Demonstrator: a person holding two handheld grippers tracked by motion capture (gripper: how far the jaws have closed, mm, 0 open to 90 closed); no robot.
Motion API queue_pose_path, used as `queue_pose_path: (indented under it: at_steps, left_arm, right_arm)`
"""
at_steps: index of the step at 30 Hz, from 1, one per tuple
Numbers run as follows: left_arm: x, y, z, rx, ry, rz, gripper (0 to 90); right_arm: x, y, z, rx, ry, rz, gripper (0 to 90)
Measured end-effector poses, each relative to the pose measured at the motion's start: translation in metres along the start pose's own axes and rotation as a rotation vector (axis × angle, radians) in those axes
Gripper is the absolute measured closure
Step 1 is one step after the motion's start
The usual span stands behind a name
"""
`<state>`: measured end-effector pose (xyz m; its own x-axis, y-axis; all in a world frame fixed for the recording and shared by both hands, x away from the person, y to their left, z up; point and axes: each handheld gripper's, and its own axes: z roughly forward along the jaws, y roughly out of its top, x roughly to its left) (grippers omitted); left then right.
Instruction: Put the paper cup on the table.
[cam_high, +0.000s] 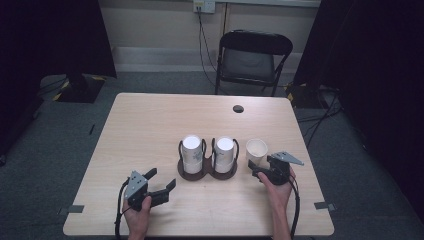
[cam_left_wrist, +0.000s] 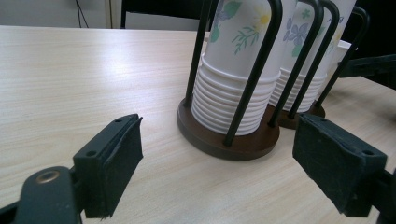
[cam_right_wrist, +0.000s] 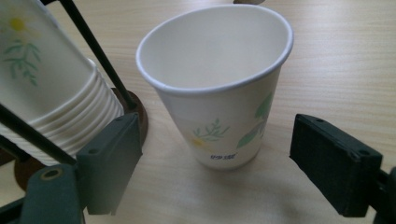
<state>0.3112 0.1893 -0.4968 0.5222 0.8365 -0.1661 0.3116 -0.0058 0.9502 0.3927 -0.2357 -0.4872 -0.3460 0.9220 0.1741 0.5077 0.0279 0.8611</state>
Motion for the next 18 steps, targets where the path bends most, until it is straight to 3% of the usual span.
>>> queue_pose_path:
  at_steps: [11, 18]
  left_arm:
    - [0.000, 0.000, 0.000, 0.001, 0.005, 0.002, 15.5]
    - [-0.002, 0.000, 0.000, 0.001, 0.011, 0.015, 15.5]
  right_arm:
    - [0.017, -0.011, -0.028, -0.080, 0.008, 0.003, 19.0]
    - [0.036, -0.025, -0.041, -0.119, 0.001, -0.033, 17.3]
